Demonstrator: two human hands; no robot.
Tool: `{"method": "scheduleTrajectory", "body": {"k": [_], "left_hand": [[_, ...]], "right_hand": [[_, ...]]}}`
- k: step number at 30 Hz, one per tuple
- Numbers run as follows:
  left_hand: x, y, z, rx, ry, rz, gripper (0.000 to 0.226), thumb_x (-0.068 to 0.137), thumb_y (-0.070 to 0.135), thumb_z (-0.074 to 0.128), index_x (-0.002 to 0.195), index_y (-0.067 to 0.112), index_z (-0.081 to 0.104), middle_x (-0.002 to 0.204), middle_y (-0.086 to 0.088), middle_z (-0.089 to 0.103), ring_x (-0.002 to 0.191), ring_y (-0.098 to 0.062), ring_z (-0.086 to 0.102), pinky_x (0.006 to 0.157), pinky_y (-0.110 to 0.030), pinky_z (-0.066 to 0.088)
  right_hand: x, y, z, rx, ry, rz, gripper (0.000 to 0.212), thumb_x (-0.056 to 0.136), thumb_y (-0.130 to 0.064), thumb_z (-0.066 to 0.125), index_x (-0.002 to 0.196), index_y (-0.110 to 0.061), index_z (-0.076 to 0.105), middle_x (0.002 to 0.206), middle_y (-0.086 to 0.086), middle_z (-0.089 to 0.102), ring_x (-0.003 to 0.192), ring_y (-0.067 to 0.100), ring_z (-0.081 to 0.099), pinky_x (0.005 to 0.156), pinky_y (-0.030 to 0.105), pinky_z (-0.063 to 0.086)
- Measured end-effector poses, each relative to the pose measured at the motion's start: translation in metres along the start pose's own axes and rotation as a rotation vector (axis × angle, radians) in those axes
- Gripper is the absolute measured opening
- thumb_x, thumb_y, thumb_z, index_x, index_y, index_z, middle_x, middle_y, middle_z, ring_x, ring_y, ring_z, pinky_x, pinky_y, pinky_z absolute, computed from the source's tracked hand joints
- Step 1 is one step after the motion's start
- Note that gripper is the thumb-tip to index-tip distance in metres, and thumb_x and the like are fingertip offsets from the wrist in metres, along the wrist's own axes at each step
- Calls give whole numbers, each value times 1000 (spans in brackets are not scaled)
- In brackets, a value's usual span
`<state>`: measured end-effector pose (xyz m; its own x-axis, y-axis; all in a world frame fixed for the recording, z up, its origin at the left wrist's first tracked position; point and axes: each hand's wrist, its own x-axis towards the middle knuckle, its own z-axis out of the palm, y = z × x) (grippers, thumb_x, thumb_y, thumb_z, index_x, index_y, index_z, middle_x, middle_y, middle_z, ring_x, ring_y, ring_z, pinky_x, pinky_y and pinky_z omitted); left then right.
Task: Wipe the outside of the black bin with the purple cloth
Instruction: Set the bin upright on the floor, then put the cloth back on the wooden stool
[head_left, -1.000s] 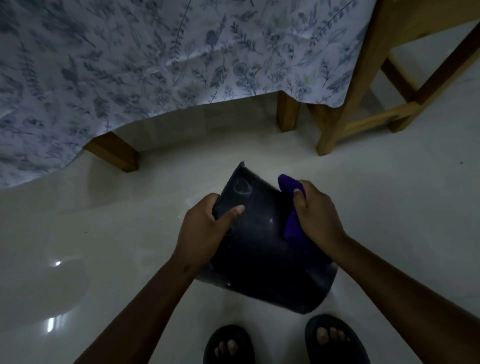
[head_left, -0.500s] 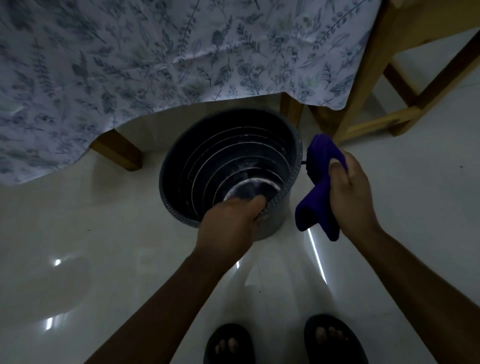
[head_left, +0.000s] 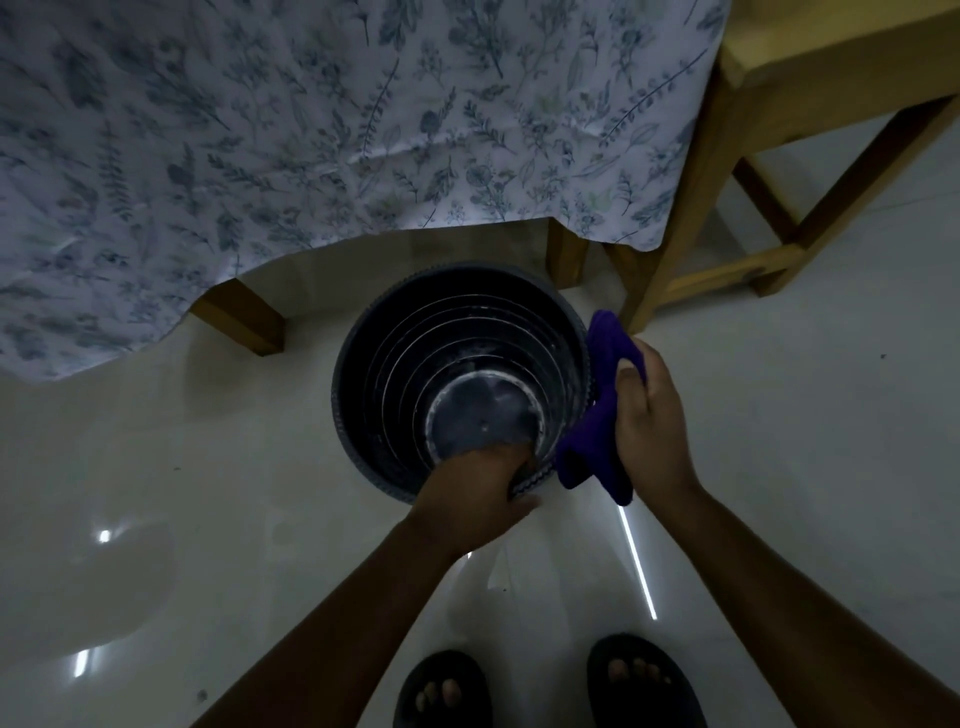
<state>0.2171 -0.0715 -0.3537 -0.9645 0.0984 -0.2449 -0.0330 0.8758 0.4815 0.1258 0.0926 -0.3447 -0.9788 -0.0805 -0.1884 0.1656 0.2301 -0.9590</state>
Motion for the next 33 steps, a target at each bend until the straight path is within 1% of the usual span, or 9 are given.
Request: {"method": "scheduleTrajectory", "body": {"k": [3,8,12,17,19,22,24,28,33], "left_hand": [[6,10,-12,-52,-77,-17,44,83,47,66,116,20,59,109,4,68,96,-11,63,78,-26,51],[31,40,-50,-78,-40,-26,35,87,32,61,120,22,56,109,-1,68,94,-17,64,76,-29,51],[50,66,-83,-78,76,10,36,89,33,58,124,26,54,118,3,65,104,-16,62,78,-22,43],[68,103,-117,-101,161,53,46,93,37,56,136,23,48,128,1,61,111,-15,58,91,-21,43],[76,118,-126,-152,192,66,44,94,30,57,136,19,49,132,-2,59,116,-17,56,96,-24,42],[92,134,-135,-198,272,105,39,93,24,59,130,15,54,125,-5,62,113,-19,58,93,-26,45],[103,139,-137,-217,305,85,37,92,26,60,128,16,54,121,-4,64,108,-18,60,90,-27,49],[125,137,-137,-226,304,81,36,93,29,59,127,19,53,127,0,61,108,-10,58,91,-23,47],[159,116,-141,-180,356,110,33,92,27,59,124,17,55,126,-1,62,113,-15,58,95,-28,47]], "right_hand": [[5,-7,-9,34,38,29,40,102,-30,35,140,-24,44,130,-1,60,111,15,61,98,41,50],[13,-42,-17,100,77,10,39,102,-26,35,139,-22,46,125,-4,61,107,6,60,84,16,48],[28,-84,-39,95,148,-65,41,103,-28,34,143,-24,42,130,-3,59,110,11,59,94,33,49],[65,-144,-86,10,338,-248,44,103,-29,32,144,-16,40,138,5,55,121,19,54,104,38,44],[86,-169,-104,-42,412,-311,44,103,-27,32,145,-14,38,133,5,57,115,16,55,96,29,43],[121,-200,-119,-161,475,-423,46,103,-22,33,148,-12,32,148,4,46,129,11,44,99,15,30],[150,-206,-121,-255,461,-458,48,102,-20,34,149,-10,30,152,7,41,135,16,41,105,19,28],[197,-189,-108,-536,307,-493,53,97,-22,39,147,-8,30,148,14,42,136,29,39,110,52,33],[219,-171,-93,-790,358,-467,61,95,-45,27,138,-3,40,141,15,47,132,30,42,112,51,24]]}}
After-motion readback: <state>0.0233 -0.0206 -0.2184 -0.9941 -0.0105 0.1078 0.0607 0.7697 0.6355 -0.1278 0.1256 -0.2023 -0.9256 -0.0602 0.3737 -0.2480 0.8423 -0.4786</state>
